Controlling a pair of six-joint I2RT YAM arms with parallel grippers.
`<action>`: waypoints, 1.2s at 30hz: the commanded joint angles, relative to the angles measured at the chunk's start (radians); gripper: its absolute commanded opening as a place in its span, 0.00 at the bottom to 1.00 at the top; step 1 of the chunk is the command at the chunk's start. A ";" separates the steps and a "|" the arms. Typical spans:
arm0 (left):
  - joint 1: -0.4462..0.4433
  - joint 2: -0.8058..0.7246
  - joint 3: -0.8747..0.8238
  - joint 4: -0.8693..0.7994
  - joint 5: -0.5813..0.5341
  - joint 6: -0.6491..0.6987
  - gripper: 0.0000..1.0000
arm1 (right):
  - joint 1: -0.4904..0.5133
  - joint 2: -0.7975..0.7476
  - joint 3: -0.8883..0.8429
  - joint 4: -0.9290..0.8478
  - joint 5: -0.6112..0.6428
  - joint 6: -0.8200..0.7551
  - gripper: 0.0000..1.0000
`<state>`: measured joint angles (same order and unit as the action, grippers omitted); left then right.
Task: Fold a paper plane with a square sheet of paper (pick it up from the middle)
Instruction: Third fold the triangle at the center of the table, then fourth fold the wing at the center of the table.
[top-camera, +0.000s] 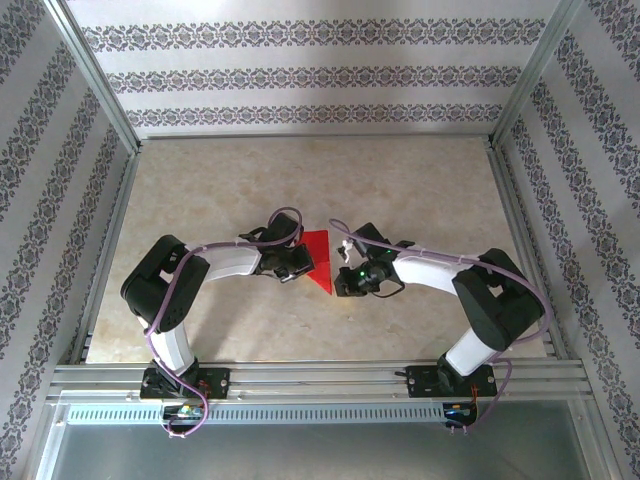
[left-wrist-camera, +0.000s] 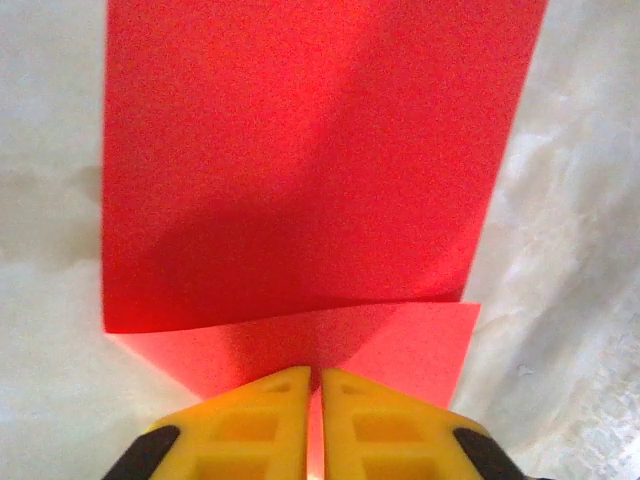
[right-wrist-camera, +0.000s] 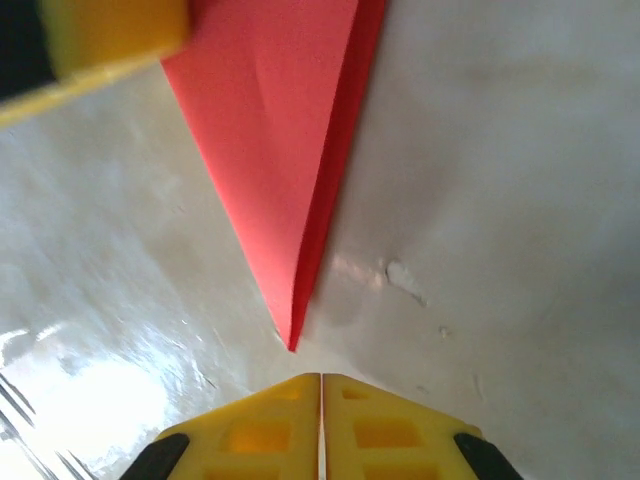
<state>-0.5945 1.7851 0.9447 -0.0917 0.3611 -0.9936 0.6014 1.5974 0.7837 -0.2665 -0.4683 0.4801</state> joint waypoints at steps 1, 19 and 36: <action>-0.005 -0.049 0.046 -0.029 -0.015 0.012 0.16 | -0.022 -0.031 0.022 0.080 0.006 0.046 0.15; 0.068 -0.192 -0.147 0.025 -0.074 -0.125 0.29 | -0.023 0.131 0.142 0.194 -0.026 0.116 0.20; 0.069 -0.127 -0.157 0.109 -0.027 -0.146 0.47 | -0.040 0.249 0.169 0.171 -0.006 0.152 0.20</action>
<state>-0.5346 1.6459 0.7956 -0.0128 0.3290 -1.1202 0.5713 1.8263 0.9360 -0.0784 -0.4835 0.6125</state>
